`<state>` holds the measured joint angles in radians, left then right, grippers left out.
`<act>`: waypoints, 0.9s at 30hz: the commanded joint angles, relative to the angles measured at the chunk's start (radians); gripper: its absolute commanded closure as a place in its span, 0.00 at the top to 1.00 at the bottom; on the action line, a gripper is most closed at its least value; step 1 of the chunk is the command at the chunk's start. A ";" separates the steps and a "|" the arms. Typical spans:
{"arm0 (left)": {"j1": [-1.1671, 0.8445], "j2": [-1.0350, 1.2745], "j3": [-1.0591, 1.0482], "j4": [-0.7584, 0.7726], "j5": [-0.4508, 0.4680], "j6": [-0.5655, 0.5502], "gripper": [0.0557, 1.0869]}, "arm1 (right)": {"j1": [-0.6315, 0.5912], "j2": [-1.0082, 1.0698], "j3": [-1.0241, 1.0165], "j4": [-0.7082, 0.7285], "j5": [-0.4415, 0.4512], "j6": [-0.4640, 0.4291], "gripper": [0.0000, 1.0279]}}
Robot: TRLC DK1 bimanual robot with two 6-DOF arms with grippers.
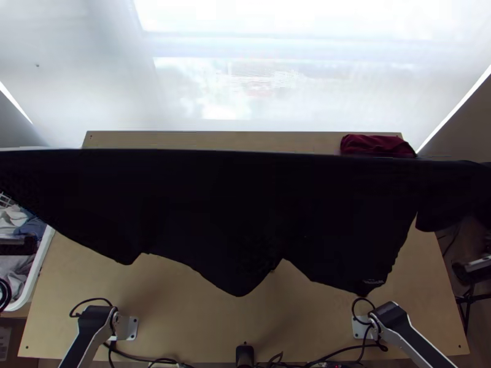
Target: Fold the t-shirt
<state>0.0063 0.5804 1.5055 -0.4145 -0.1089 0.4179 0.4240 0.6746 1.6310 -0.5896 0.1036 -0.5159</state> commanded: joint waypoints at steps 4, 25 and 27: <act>-0.002 -0.096 -0.142 -0.182 0.035 -0.068 0.03 | -0.005 -0.101 -0.181 -0.108 -0.001 0.100 0.03; -0.112 0.371 -0.573 0.186 0.066 -0.111 0.03 | -0.157 0.431 -0.734 0.585 -0.084 0.149 0.03; -0.112 0.450 -0.565 0.247 0.066 -0.110 0.03 | -0.179 0.539 -0.700 0.626 -0.088 0.149 0.03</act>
<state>-0.0906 0.8135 0.9718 -0.3378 -0.0422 0.3126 0.3187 0.9360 0.9428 -0.1360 0.0544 -0.3706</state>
